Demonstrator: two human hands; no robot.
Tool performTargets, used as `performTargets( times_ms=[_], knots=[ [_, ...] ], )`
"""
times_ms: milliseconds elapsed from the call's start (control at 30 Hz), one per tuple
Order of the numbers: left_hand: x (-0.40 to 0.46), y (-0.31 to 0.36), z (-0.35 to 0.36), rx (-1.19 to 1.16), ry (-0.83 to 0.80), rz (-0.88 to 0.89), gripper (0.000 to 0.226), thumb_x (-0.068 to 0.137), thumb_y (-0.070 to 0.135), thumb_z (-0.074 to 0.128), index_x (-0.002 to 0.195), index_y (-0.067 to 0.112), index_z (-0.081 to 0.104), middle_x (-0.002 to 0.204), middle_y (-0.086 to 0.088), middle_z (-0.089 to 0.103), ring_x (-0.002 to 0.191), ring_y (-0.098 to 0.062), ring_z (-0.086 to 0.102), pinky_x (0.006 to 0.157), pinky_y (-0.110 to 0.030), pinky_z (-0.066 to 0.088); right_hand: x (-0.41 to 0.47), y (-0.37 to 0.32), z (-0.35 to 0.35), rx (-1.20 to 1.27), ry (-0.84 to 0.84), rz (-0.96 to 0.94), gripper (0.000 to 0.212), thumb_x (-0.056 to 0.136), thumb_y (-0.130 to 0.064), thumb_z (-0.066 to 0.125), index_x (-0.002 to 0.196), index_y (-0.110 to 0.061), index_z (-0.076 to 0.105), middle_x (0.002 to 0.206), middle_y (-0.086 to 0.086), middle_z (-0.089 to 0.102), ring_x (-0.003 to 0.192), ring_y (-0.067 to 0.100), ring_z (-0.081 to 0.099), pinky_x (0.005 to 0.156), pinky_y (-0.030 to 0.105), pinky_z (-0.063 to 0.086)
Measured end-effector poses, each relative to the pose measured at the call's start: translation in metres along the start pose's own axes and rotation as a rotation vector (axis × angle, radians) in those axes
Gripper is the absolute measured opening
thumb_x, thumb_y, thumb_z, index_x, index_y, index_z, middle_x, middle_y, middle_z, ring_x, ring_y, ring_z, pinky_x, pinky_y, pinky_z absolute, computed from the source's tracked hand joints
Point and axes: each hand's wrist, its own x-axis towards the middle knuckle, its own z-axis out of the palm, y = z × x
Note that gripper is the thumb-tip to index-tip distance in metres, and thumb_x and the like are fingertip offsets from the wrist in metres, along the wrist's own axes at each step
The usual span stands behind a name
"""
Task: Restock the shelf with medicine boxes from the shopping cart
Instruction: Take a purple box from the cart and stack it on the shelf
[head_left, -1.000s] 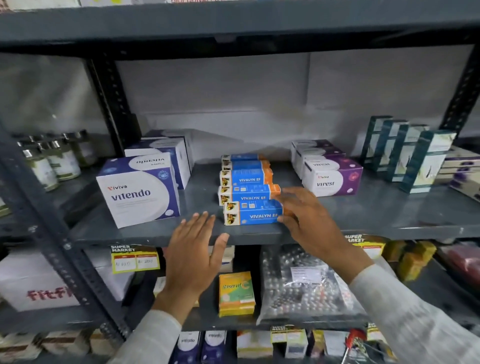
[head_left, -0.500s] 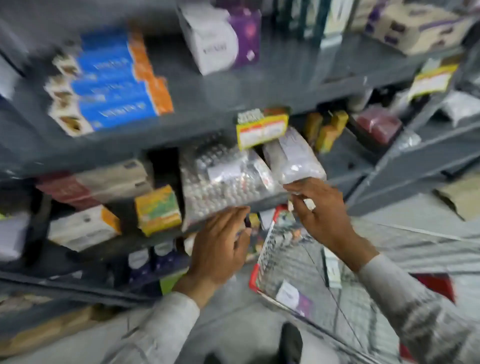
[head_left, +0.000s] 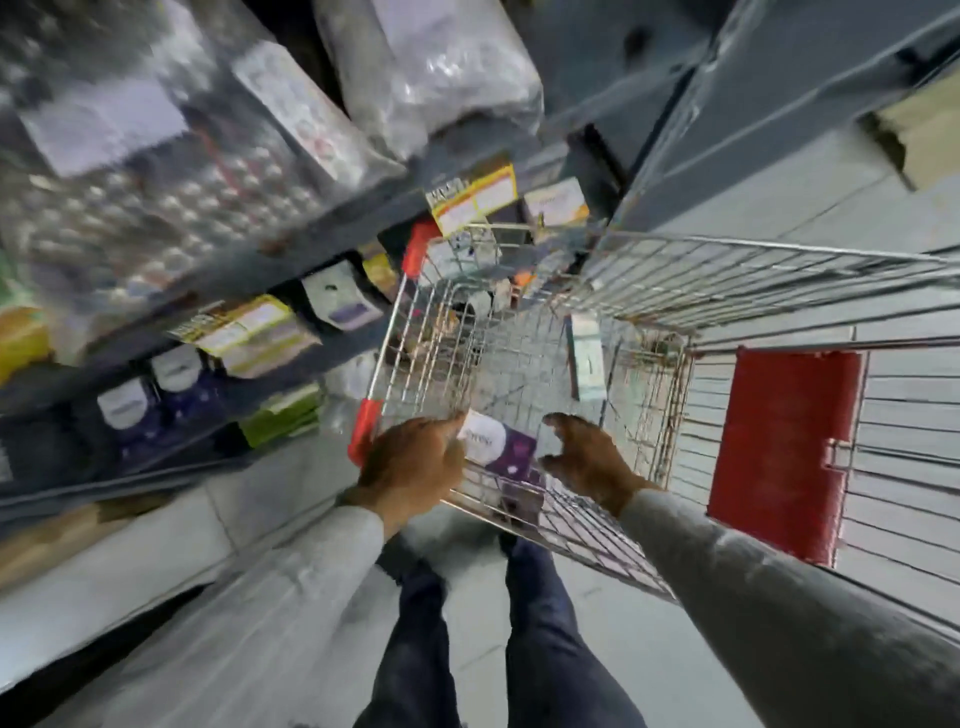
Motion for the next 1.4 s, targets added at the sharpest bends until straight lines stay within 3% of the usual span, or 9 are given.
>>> performTargets(
  times_ms=[167,333,467,600,867,967,1100,1333,1400],
  knots=[
    [-0.008,-0.006,0.006,0.080,0.112,0.044,0.053,0.095,0.041,0.035,0.138,0.028,0.064,0.140,0.007,0.068,0.127,-0.015,0.064,0.124,-0.046,0.026,0.029,0.012,0.042,-0.107,-0.072,-0.209,0.086,0.083,-0.031,0.080,0.154,-0.017,0.033,0.139,0.014,0.055,0.117,0.032,0.064,0.094,0.034,0.052],
    [-0.004,-0.005,0.006,0.053,0.103,0.020,0.059,0.093,0.043,0.037,0.143,0.023,0.062,0.148,0.003,0.062,0.137,-0.014,0.057,0.119,-0.049,0.038,0.047,0.015,0.059,-0.140,-0.064,-0.266,0.099,0.079,-0.042,0.078,0.157,-0.020,0.021,0.142,0.017,0.049,0.117,0.038,0.061,0.094,0.050,0.058],
    [-0.002,-0.011,0.011,0.061,0.109,0.013,0.060,0.093,0.043,0.038,0.144,0.023,0.060,0.150,0.003,0.060,0.144,-0.012,0.048,0.118,-0.035,0.037,0.055,0.017,0.065,-0.199,-0.033,-0.309,0.096,0.077,-0.049,0.068,0.156,-0.020,0.022,0.138,0.015,0.050,0.112,0.037,0.059,0.083,0.049,0.059],
    [0.000,-0.013,0.012,0.084,0.102,0.005,0.062,0.092,0.046,0.037,0.145,0.025,0.060,0.150,0.004,0.060,0.145,-0.011,0.047,0.117,-0.037,0.036,0.062,0.019,0.054,-0.270,-0.008,-0.374,0.087,0.076,-0.052,0.059,0.151,-0.021,0.027,0.131,0.010,0.054,0.111,0.031,0.059,0.079,0.045,0.060],
    [-0.003,-0.013,0.012,0.067,0.139,-0.007,0.060,0.090,0.047,0.040,0.141,0.026,0.063,0.146,0.004,0.063,0.141,-0.013,0.052,0.110,-0.033,0.030,0.065,0.034,0.044,-0.384,0.148,-0.419,0.107,0.071,-0.047,0.081,0.155,-0.011,0.025,0.151,0.015,0.039,0.138,0.035,0.042,0.089,0.047,0.060],
    [-0.003,-0.012,0.011,0.035,0.137,0.007,0.061,0.090,0.046,0.040,0.141,0.023,0.063,0.146,0.001,0.064,0.141,-0.016,0.052,0.112,-0.038,0.041,0.064,0.039,0.048,-0.404,0.139,-0.391,0.115,0.068,-0.051,0.082,0.157,-0.012,0.021,0.149,0.015,0.041,0.135,0.034,0.045,0.090,0.046,0.059],
    [-0.002,-0.013,0.014,0.012,0.140,0.025,0.062,0.090,0.048,0.038,0.144,0.024,0.059,0.148,0.001,0.062,0.141,-0.017,0.052,0.112,-0.039,0.044,0.062,0.035,0.047,-0.307,0.166,-0.316,0.092,0.077,-0.033,0.080,0.151,-0.015,0.029,0.138,0.011,0.053,0.120,0.028,0.056,0.087,0.047,0.062],
    [-0.029,0.011,-0.026,-0.071,0.217,0.073,0.053,0.106,0.045,0.043,0.155,0.026,0.045,0.159,0.004,0.049,0.147,-0.014,0.043,0.124,-0.042,0.024,-0.015,-0.011,-0.033,-0.208,0.312,-0.357,0.091,0.073,-0.032,0.077,0.152,-0.014,0.036,0.138,0.007,0.055,0.118,0.024,0.057,0.100,0.038,0.053],
    [-0.054,0.025,-0.065,-0.135,0.346,0.112,0.051,0.106,0.041,0.047,0.154,0.025,0.047,0.159,0.003,0.050,0.148,-0.014,0.043,0.120,-0.044,0.036,-0.058,-0.035,-0.075,-0.205,0.373,-0.410,0.094,0.070,-0.032,0.079,0.153,-0.013,0.040,0.140,0.007,0.055,0.119,0.026,0.058,0.102,0.035,0.051]
  ],
)
